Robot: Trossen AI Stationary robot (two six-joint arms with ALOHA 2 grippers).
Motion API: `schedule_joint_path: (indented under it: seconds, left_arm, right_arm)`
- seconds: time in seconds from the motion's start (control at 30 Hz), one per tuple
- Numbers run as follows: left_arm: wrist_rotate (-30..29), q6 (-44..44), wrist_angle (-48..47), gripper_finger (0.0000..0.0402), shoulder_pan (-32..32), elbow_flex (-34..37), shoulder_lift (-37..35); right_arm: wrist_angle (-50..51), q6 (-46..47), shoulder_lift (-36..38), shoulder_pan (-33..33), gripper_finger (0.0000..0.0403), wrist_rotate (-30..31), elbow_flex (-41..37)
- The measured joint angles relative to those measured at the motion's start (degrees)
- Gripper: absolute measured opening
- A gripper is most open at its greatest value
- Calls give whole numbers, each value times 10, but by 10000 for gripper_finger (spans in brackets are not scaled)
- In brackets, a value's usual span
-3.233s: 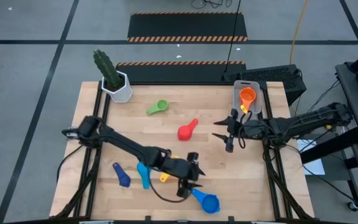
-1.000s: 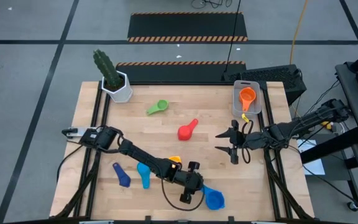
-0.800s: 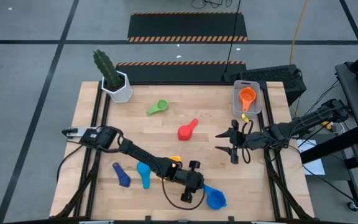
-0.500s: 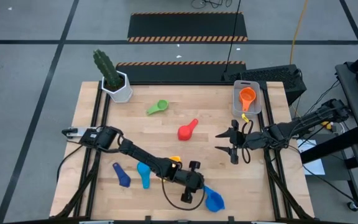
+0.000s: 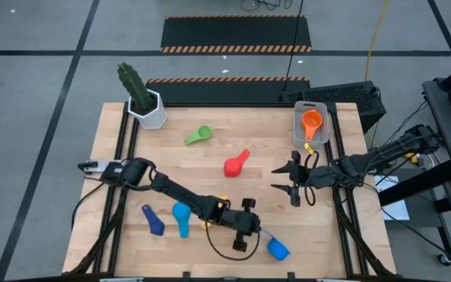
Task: Nest measuring cups in basket
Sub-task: Stack the dark blue measuring cup on top of the orange measuring cup in the gray bin
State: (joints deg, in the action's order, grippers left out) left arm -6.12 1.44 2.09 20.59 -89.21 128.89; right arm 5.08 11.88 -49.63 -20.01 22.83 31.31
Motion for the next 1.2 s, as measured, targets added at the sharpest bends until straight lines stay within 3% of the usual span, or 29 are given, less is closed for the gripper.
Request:
schedule_joint_path:
  seconds: [0.2, 0.3, 0.43, 0.6, 0.93, 1.2]
  left_arm:
    - [-30, -1, -9, 6, -14, 0, -7]
    - [-54, 0, -40, 5, -26, 0, -24]
    - [-118, 7, -95, 6, -48, 0, -56]
    - [-188, 3, -160, 5, -78, -1, -93]
    - [-194, -40, -175, 6, -109, 0, -100]
    - [-194, -59, -171, 6, -103, 0, -100]
  right_arm:
    - [5, 0, 0, 0, 215, 0, 0]
    - [8, 10, 0, 0, 215, 33, 0]
    - [67, 41, -3, 0, 215, 72, 17]
    - [129, 82, -47, 0, 215, 74, 64]
    - [167, 34, -224, 1, 215, 116, 158]
    - [160, -1, -277, 5, 189, 101, 173]
